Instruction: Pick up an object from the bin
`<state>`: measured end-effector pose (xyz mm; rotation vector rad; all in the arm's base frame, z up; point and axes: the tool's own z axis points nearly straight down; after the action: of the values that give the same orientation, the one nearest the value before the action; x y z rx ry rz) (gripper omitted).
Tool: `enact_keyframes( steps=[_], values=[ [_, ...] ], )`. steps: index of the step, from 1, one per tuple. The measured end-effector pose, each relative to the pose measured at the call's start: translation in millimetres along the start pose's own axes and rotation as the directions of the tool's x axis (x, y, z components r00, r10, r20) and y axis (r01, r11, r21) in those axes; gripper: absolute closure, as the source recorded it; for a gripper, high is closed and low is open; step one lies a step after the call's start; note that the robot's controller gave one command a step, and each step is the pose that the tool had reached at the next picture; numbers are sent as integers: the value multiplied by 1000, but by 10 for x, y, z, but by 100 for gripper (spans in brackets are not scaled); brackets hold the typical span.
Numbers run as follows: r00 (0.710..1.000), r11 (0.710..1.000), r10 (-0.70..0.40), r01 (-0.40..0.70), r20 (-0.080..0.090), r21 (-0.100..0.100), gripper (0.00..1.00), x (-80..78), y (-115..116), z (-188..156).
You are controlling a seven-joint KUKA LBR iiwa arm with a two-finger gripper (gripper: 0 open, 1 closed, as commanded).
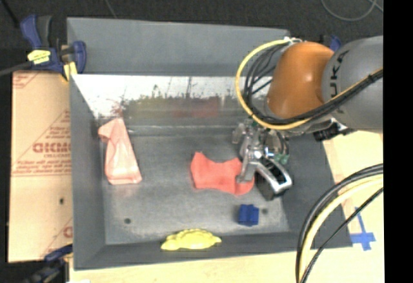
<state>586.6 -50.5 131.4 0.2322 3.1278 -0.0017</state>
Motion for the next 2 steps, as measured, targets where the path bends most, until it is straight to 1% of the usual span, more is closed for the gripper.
enact_keyframes(
  steps=[1, 2],
  values=[
    [995, 995, 101, -101, 1, -6, 0, 246, 260, 555],
    [993, 993, 116, -116, 4, -8, 100, 212, 307, 749]
  ],
)
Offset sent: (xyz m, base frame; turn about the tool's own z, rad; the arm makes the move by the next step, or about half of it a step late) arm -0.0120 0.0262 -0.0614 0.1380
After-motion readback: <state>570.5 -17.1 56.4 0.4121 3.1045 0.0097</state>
